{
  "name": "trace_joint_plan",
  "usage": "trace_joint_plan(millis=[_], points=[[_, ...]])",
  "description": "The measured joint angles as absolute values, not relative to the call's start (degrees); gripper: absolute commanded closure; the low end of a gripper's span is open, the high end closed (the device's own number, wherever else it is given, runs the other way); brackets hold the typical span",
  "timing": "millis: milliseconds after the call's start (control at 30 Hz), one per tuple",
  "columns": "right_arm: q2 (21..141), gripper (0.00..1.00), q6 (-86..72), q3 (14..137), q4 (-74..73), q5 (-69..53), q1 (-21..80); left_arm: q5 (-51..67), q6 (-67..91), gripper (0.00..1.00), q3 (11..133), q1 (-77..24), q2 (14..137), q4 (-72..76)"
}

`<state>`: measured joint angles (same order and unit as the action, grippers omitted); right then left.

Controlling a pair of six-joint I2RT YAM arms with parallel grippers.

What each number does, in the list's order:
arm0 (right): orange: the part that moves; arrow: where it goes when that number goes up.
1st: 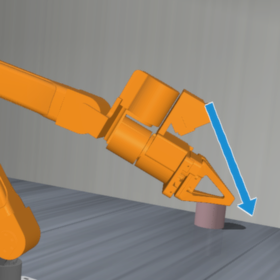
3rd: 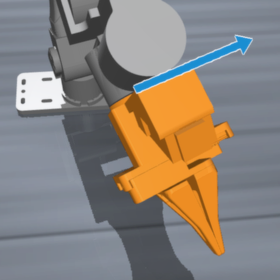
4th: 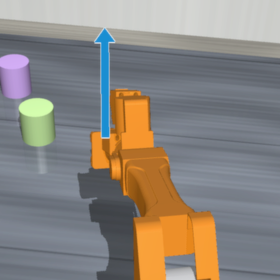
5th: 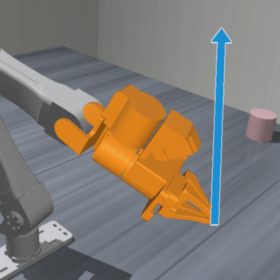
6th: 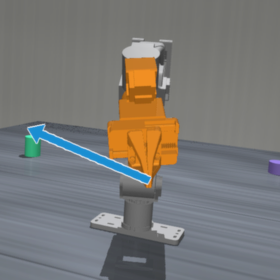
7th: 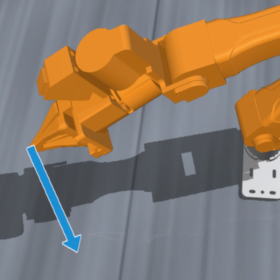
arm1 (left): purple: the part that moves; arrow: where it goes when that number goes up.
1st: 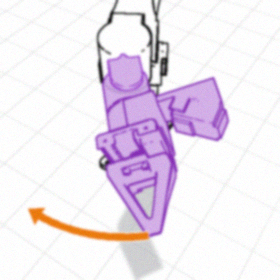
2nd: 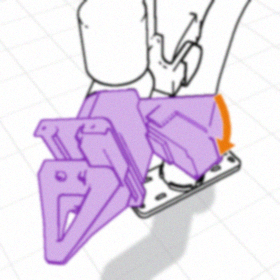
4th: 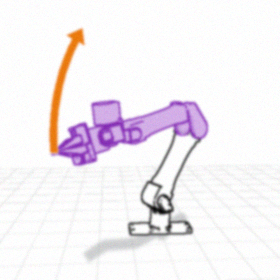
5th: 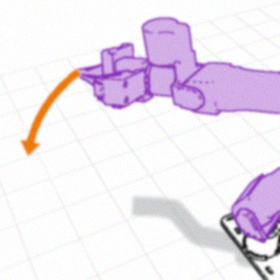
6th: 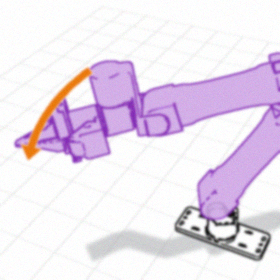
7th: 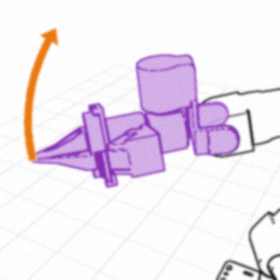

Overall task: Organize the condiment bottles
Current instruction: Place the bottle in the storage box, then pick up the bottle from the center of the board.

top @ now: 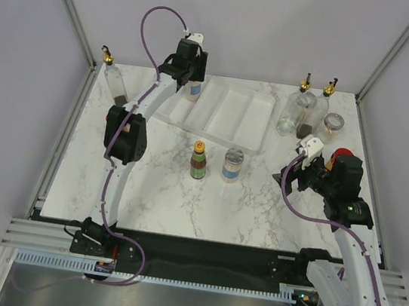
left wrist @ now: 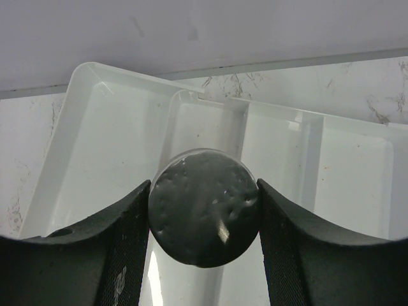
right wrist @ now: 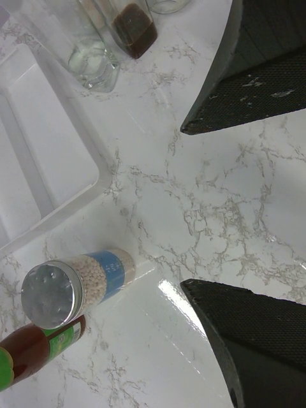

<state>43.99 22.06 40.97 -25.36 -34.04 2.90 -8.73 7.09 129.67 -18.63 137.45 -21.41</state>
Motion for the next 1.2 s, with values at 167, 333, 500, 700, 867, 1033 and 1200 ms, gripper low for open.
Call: trace_joint_plan(millis=[167,333,500,700,867,1033,1200], points=[[43.99,0.02,22.33,40.97,-25.36,-34.02,2.9,-8.82,6.94,0.29,129.75,-19.11,137.45,-21.41],[43.99,0.02,22.35,40.97,-25.36,-34.02,2.9,-8.88,6.26,0.0,130.41,-19.16,137.45,-21.12],[43.99,0.02,22.39,40.97,-25.36,-34.02,2.9,-8.84,6.28,0.0,130.89,-19.14,137.32,-20.95],[43.97,0.02,22.61,40.97,-25.36,-34.0,2.9,-8.23,6.42,0.0,128.05,-19.16,132.84,-21.23],[43.64,0.02,23.29,40.97,-25.41,-35.09,2.9,-6.79,7.7,0.0,116.36,-19.16,117.62,-20.86],[43.55,0.03,25.15,40.97,-26.22,-42.04,2.92,-4.32,8.19,0.0,100.79,-19.16,97.91,-19.79],[47.2,0.02,30.2,42.89,-30.61,-49.5,4.45,-1.32,8.12,0.0,79.42,-19.16,76.75,-18.22]])
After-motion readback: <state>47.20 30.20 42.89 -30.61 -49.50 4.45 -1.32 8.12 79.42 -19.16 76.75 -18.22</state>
